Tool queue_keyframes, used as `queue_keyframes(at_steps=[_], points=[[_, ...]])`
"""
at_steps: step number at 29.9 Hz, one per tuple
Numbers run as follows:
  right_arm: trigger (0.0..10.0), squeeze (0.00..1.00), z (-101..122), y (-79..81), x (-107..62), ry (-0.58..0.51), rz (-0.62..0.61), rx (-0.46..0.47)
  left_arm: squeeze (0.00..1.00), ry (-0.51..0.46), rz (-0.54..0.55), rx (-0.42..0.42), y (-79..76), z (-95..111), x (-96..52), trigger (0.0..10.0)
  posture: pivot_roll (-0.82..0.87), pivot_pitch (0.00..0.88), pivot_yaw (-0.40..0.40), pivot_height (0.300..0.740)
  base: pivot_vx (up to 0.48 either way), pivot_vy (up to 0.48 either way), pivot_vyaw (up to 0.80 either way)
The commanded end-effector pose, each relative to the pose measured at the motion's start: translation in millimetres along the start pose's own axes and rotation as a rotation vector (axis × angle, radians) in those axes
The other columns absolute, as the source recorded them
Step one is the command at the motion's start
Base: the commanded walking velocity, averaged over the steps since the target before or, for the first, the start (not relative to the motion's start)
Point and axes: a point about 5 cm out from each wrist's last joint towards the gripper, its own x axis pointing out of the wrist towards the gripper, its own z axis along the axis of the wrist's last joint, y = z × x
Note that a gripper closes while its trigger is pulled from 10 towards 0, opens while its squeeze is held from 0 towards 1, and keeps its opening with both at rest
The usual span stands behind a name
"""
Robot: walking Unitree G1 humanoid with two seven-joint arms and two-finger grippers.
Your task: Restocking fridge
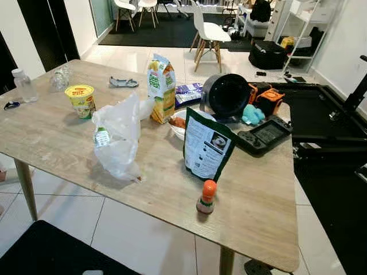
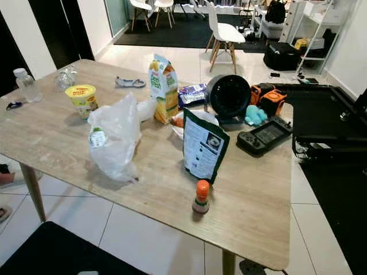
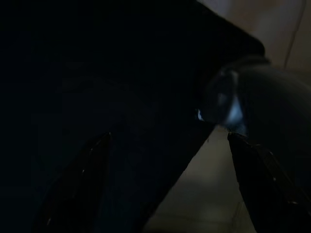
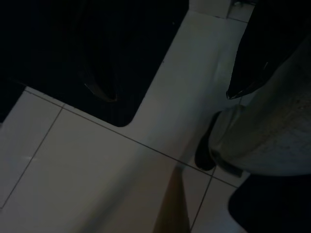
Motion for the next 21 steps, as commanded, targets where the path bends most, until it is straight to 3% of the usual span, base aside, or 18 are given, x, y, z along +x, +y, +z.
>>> queue_keyframes(at_steps=[1,3,5,7,8,13,14,16,21], points=[[10.0,0.0,-1.4,-3.8,-0.8,0.01,-0.003,-0.022,0.0,-0.014,0.048,-0.048,14.7,-1.0,-2.5,10.0,0.1,0.0,-0.038,0.74,0.0,0.0,0.0],[10.0,0.0,0.0,-5.2,-0.8,0.009,-0.003,-0.024,0.0,-0.044,0.069,-0.104,28.1,2.0,-4.9,10.0,0.1,0.0,-0.038,0.74,0.0,0.0,0.0],[10.0,0.0,0.3,-5.3,-0.8,0.008,-0.002,-0.024,0.0,-0.053,0.078,-0.113,32.2,3.1,-5.7,10.0,0.1,0.0,-0.038,0.74,0.0,0.0,0.0],[10.0,0.0,0.0,-4.3,-0.7,0.008,0.003,-0.023,0.0,-0.092,0.134,-0.157,50.9,8.8,-9.7,10.0,0.13,0.0,-0.048,0.74,0.0,0.0,0.0],[10.0,0.0,0.0,-4.3,-0.7,0.008,0.003,-0.023,0.0,-0.092,0.134,-0.157,50.9,8.8,-9.7,10.0,0.13,0.0,-0.048,0.74,0.0,0.0,0.0],[10.0,0.0,-2.1,-1.9,-0.6,0.014,0.012,-0.02,0.0,-0.2,0.247,-0.215,87.7,30.5,-19.7,10.0,0.14,0.0,-0.049,0.74,0.0,0.0,0.0],[10.0,0.0,-2.1,-1.9,-0.6,0.014,0.012,-0.02,0.0,-0.2,0.247,-0.215,87.7,30.5,-19.7,10.0,0.14,0.0,-0.049,0.74,0.0,0.0,0.0],[10.0,0.0,-5.2,-0.2,-0.8,0.022,0.018,-0.014,0.0,-0.316,0.315,-0.195,112.4,62.9,-29.5,10.0,0.14,0.0,-0.048,0.74,0.0,0.0,0.0],[10.0,0.0,-7.2,0.7,-1.0,0.027,0.02,-0.011,0.0,-0.417,0.372,-0.185,129.7,91.2,-39.8,10.0,0.15,0.0,-0.045,0.74,0.0,0.0,0.0]])
